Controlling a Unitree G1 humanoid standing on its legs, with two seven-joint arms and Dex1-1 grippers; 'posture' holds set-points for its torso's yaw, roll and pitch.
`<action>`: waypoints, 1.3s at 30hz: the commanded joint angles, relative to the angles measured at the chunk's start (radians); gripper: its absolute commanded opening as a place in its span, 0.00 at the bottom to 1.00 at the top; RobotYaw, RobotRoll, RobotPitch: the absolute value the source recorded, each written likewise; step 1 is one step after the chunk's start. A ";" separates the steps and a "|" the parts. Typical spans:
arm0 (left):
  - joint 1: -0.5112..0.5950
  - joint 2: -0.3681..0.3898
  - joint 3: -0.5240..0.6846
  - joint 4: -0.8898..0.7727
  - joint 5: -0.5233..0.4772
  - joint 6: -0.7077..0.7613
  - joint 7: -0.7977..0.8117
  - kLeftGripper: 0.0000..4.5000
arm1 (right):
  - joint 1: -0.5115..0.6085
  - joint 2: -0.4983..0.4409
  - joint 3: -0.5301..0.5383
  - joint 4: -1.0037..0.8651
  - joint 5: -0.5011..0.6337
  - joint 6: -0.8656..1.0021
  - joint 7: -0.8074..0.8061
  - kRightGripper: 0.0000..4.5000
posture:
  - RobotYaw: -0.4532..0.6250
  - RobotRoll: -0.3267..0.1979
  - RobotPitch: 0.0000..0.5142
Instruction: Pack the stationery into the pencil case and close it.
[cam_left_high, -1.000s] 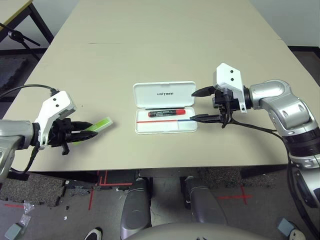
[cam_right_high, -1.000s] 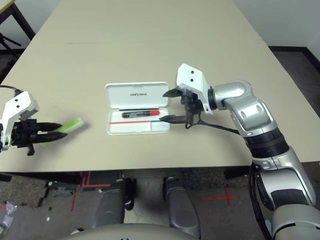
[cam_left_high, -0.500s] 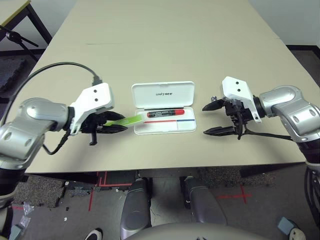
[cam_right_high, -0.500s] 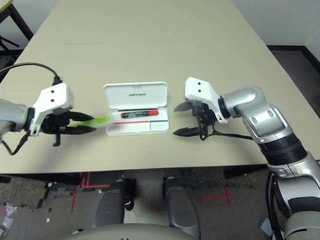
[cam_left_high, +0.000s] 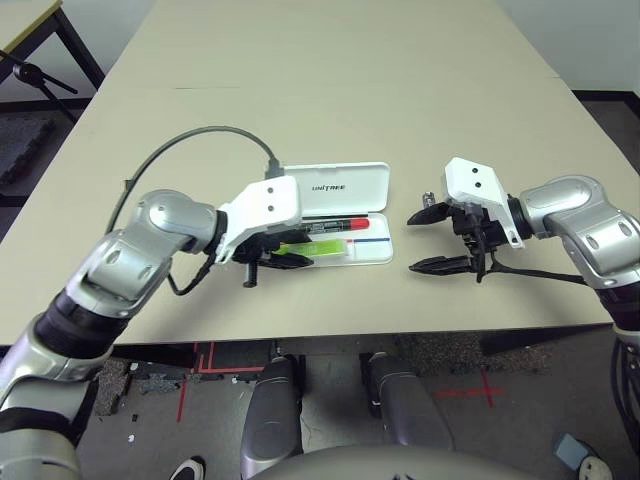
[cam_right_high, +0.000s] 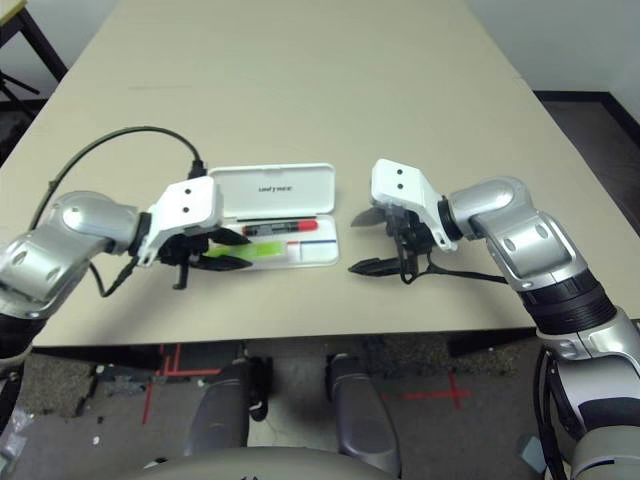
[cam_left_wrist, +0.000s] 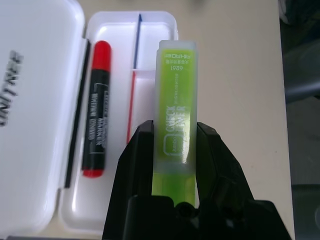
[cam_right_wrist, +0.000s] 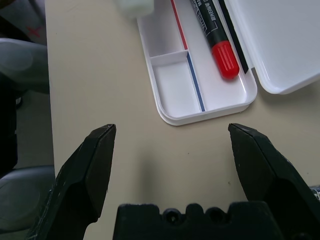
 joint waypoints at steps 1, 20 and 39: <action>-0.022 -0.025 -0.039 0.041 0.048 -0.016 0.013 0.24 | 0.018 -0.006 0.001 -0.024 -0.002 0.004 -0.010 1.00 | 0.31 0.62 0.31; -0.028 -0.063 -0.055 0.098 0.130 -0.057 -0.002 0.32 | 0.024 0.003 0.007 -0.019 -0.013 -0.006 -0.035 1.00 | 0.30 0.62 0.33; 0.014 0.054 0.273 -0.079 -0.122 0.049 -0.027 0.99 | 0.042 0.003 -0.047 -0.015 0.020 0.006 -0.057 1.00 | 0.31 0.62 0.33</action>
